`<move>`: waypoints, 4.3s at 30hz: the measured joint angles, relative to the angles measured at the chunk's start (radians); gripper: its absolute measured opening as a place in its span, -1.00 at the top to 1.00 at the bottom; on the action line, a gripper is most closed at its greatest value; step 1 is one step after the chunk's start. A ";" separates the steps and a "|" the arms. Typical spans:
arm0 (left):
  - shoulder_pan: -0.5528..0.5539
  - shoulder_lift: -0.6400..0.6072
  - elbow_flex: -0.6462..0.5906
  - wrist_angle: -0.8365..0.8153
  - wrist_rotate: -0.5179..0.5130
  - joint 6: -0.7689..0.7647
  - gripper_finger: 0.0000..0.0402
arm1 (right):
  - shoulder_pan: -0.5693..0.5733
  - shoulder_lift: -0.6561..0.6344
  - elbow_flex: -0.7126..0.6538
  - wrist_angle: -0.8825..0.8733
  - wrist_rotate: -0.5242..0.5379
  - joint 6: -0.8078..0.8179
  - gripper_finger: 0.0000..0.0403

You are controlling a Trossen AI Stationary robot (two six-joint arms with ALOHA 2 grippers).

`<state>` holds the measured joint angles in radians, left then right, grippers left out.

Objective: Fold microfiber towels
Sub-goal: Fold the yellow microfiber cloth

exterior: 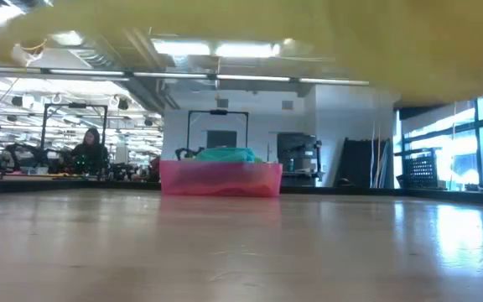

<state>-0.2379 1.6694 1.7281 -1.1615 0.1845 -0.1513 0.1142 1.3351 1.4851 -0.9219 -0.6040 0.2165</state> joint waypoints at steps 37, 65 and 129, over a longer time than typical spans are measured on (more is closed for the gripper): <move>0.125 0.000 -0.633 0.539 -0.176 -0.246 0.99 | -0.022 0.112 -0.610 0.497 0.271 -0.220 0.96; -0.089 0.000 -0.729 0.616 -0.212 -0.348 0.58 | 0.154 0.341 -0.611 0.607 0.296 -0.090 0.50; 0.154 0.030 -0.819 0.738 0.068 0.188 0.53 | -0.076 0.339 -0.561 0.513 0.093 -0.217 0.50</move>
<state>-0.0839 1.6996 0.9094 -0.4234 0.2527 0.0364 0.0383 1.6741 0.9243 -0.4093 -0.5111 -0.0006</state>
